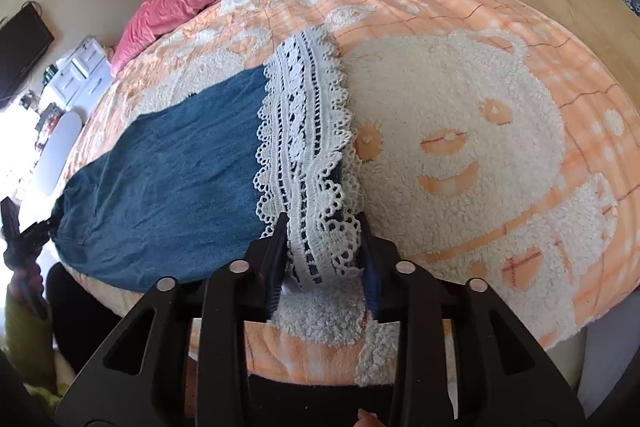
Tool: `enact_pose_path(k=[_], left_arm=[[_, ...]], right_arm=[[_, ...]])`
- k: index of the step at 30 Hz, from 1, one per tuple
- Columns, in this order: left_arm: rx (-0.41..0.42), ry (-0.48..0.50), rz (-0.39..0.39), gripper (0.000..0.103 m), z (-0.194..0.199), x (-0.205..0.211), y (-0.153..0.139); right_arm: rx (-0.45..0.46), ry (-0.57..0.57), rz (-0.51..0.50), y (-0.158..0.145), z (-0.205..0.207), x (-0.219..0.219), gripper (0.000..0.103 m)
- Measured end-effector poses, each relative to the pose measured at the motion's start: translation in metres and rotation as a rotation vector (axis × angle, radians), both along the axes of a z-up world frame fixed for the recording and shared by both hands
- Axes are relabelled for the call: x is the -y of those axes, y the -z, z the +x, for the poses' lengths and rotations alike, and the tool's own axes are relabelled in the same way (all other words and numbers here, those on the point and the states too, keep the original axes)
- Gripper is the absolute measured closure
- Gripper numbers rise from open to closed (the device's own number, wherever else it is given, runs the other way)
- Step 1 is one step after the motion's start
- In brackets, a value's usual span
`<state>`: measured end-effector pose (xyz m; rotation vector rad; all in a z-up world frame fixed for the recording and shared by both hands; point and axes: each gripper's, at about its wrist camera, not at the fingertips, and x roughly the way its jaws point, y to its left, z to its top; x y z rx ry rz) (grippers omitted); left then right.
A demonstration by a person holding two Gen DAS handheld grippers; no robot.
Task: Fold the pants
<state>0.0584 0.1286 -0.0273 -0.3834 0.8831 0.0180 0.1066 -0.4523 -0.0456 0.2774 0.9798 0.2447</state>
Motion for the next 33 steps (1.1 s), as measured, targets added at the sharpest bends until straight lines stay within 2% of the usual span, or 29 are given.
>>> enact_pose_path(k=[2, 4, 6, 7, 8, 10, 12, 14, 17, 18, 21, 22, 26, 27, 30, 32, 33], left_arm=[[0.025, -0.014, 0.021, 0.054, -0.011, -0.001, -0.015], [0.073, -0.025, 0.1, 0.049, -0.024, 0.002, -0.038], [0.126, -0.019, 0.173, 0.039, -0.032, 0.01, -0.059], [0.159, -0.004, 0.229, 0.039, -0.035, 0.021, -0.071], [0.183, 0.022, 0.253, 0.038, -0.036, 0.032, -0.078], [0.227, 0.113, 0.231, 0.034, -0.032, 0.059, -0.086], [0.213, 0.209, 0.2, 0.032, -0.018, 0.088, -0.082], [0.202, 0.303, 0.167, 0.032, -0.002, 0.122, -0.071], [0.14, 0.415, 0.143, 0.031, 0.023, 0.167, -0.047], [0.122, 0.404, 0.145, 0.031, 0.03, 0.177, -0.039], [0.063, 0.455, 0.173, 0.031, 0.05, 0.202, -0.014], [0.042, 0.452, 0.215, 0.03, 0.056, 0.207, -0.005], [-0.039, 0.402, 0.288, 0.024, 0.069, 0.203, 0.022], [-0.053, 0.399, 0.277, 0.024, 0.071, 0.197, 0.027], [-0.045, 0.397, 0.223, 0.023, 0.072, 0.186, 0.033], [-0.059, 0.383, 0.203, 0.022, 0.07, 0.186, 0.026], [-0.064, 0.388, 0.167, 0.019, 0.069, 0.186, 0.019]], right_arm=[[0.041, 0.043, -0.006, -0.013, -0.009, 0.006, 0.064], [0.093, 0.062, -0.007, -0.028, -0.02, 0.008, 0.062], [0.137, 0.05, -0.018, -0.042, -0.026, 0.003, 0.059], [0.157, 0.03, -0.025, -0.048, -0.028, -0.004, 0.058], [0.168, 0.009, -0.031, -0.052, -0.029, -0.012, 0.057], [0.194, -0.048, -0.058, -0.06, -0.03, -0.035, 0.053], [0.213, -0.104, -0.088, -0.063, -0.028, -0.059, 0.046], [0.22, -0.163, -0.12, -0.061, -0.022, -0.087, 0.043], [0.191, -0.212, -0.122, -0.051, -0.015, -0.115, 0.039], [0.175, -0.215, -0.123, -0.046, -0.013, -0.12, 0.037], [0.136, -0.204, -0.13, -0.032, -0.008, -0.13, 0.035], [0.126, -0.195, -0.143, -0.028, -0.008, -0.132, 0.033], [0.037, -0.127, -0.17, -0.007, -0.001, -0.125, 0.031], [0.012, -0.109, -0.137, 0.0, 0.001, -0.119, 0.031], [0.02, -0.098, -0.091, 0.004, -0.001, -0.111, 0.031], [0.033, -0.1, -0.074, -0.001, -0.004, -0.11, 0.031], [0.052, -0.096, -0.04, -0.006, -0.008, -0.105, 0.031]])
